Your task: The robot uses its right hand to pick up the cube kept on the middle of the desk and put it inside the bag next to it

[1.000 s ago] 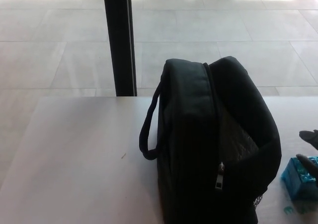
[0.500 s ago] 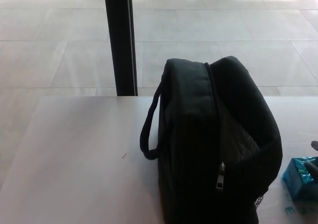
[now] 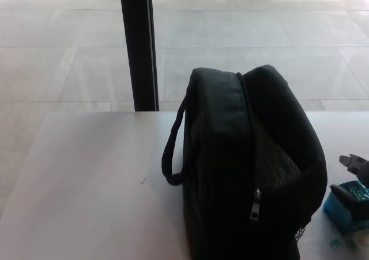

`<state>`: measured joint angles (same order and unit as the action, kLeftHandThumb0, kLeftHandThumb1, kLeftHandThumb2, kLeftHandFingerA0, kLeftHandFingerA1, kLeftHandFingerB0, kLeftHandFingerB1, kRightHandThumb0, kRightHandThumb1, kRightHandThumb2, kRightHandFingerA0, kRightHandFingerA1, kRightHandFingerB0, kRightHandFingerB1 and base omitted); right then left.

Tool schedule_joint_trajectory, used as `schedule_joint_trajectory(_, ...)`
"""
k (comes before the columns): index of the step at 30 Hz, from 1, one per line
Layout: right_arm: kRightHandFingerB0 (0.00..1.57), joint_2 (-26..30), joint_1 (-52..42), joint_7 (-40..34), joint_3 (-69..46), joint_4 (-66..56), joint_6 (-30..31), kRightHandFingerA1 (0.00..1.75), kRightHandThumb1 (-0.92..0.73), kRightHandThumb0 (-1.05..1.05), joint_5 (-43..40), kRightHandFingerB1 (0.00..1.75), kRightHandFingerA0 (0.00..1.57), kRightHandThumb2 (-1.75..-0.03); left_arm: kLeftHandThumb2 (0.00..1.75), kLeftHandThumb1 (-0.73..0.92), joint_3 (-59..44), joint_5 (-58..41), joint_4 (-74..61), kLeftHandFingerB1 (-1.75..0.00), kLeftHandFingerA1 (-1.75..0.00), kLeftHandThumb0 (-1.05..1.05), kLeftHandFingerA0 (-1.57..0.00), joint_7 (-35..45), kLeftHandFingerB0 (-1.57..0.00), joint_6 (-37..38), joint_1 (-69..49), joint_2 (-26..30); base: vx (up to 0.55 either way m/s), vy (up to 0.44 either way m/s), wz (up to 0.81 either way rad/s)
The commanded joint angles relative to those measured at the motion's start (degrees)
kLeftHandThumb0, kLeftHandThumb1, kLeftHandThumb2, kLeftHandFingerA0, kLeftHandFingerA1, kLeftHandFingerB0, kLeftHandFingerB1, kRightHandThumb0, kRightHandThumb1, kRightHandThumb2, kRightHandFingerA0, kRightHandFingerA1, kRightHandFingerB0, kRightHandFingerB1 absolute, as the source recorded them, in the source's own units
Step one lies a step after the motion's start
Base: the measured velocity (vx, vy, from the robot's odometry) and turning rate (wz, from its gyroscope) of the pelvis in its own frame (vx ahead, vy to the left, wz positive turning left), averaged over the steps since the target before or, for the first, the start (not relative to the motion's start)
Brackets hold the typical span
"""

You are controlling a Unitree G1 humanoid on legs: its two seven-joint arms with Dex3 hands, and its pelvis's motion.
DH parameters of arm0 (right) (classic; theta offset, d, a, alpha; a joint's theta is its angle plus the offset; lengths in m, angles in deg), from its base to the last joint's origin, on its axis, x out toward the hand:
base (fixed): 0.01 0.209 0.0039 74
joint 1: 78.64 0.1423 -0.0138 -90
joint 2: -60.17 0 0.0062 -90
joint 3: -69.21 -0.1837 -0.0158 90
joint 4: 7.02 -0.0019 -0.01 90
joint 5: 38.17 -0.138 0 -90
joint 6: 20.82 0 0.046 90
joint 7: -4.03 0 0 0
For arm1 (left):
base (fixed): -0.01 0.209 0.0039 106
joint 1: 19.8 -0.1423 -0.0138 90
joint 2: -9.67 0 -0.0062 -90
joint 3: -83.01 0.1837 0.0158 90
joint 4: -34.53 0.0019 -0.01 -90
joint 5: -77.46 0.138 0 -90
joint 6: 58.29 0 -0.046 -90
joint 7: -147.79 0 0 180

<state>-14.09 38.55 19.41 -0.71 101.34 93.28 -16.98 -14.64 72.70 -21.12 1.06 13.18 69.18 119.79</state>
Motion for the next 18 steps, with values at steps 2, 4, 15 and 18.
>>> schedule_joint_trajectory(2, 0.0, 3.2, 1.9, 9.7, 2.1, -0.5, 2.3, 0.38, -0.65, -1.05, 1.9, 0.01, 0.04, -1.04, 0.9, 0.52, -0.5, 0.1, 0.9, -0.52, -0.61, -0.65, -0.32, -0.2, -0.25, -0.9, 0.6, 0.8, 0.0, 0.0, 0.0)
schedule_joint_trajectory(4, 0.0, 3.9, 2.7, 11.1, 2.7, 0.3, 2.0, 0.46, -0.63, -1.04, 2.1, 0.0, 0.0, -1.02, 0.9, 0.52, -0.6, 0.0, 1.0, -0.52, -0.61, -0.64, -0.33, -0.5, -0.25, -0.9, 1.1, 0.6, 0.0, 0.0, 0.0)
schedule_joint_trajectory(15, 0.0, 10.2, 10.9, 34.9, 18.8, 5.3, 3.2, 0.27, -0.47, -0.78, 9.0, 0.06, 0.0, -0.86, 0.92, 0.55, -0.4, 0.1, 1.1, -0.51, -0.61, -0.64, -0.31, 0.1, -0.21, -1.5, 2.7, 1.4, 0.0, 0.0, 0.0)
schedule_joint_trajectory(18, 0.0, 10.9, 11.5, 35.9, 21.3, 5.6, 1.1, 0.44, -0.39, -0.75, 10.9, 0.0, 0.05, -0.72, 0.93, 0.54, -0.6, -0.1, 1.3, -0.51, -0.62, -0.62, -0.33, 0.1, -0.2, -1.5, 2.9, 1.3, 0.0, 0.0, 0.0)
